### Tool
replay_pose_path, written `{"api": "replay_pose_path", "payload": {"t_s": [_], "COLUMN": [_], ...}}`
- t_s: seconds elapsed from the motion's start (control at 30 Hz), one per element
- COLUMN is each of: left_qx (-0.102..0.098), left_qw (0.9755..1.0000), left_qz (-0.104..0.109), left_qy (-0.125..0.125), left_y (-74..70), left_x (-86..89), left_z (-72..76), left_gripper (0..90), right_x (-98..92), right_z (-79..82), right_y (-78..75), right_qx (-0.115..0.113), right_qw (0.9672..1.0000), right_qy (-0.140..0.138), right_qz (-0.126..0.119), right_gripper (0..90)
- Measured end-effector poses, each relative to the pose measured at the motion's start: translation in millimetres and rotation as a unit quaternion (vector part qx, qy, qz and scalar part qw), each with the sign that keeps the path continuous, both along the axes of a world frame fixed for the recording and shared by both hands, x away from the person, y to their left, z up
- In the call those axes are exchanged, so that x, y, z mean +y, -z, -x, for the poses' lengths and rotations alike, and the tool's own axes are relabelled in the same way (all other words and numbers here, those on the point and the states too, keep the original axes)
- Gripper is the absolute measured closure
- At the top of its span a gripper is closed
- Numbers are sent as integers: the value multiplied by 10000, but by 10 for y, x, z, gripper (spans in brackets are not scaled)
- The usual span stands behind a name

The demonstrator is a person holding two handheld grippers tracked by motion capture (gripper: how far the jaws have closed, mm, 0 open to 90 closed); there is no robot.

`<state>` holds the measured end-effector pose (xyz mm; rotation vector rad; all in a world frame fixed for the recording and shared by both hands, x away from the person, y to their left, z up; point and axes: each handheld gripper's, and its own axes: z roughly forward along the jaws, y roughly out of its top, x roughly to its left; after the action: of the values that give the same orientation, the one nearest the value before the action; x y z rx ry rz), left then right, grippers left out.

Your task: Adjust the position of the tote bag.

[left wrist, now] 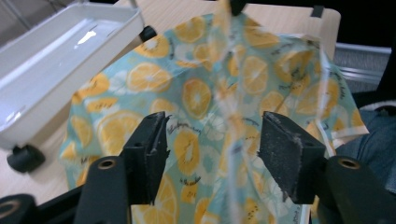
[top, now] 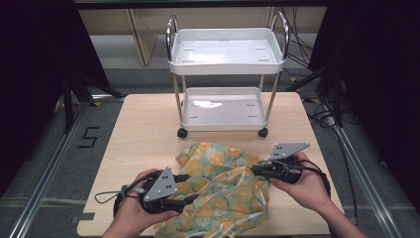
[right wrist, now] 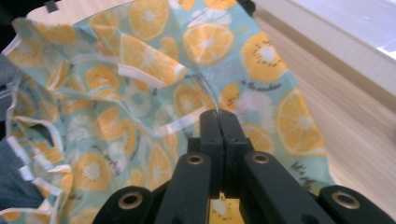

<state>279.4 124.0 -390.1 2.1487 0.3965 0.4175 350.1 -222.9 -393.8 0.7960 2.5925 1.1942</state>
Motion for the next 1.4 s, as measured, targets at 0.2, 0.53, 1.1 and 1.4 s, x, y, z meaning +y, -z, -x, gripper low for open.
{"api": "replay_pose_path", "payload": {"t_s": [0.2, 0.53, 1.1, 1.4], "left_qx": [-121, 683, 802, 771], "left_qw": [9979, 9847, 9827, 9826], "left_qz": [-637, -1577, -1639, -1669], "left_qy": [80, 274, 322, 276], "left_y": [97, 470, 619, 632], "left_x": [-123, -149, -260, -297], "left_z": [-9, -148, -213, -285], "left_gripper": [396, 353, 551, 635], "right_x": [-16, -40, 343, 474], "right_z": [-131, -188, 341, 511], "right_y": [-52, -50, 92, 358], "right_qx": [-134, -125, 882, 1288], "right_qw": [9995, 9994, 9808, 9654], "right_qy": [288, 312, -1689, -2224], "right_qz": [5, 45, -424, 450], "right_gripper": [900, 900, 485, 395]}}
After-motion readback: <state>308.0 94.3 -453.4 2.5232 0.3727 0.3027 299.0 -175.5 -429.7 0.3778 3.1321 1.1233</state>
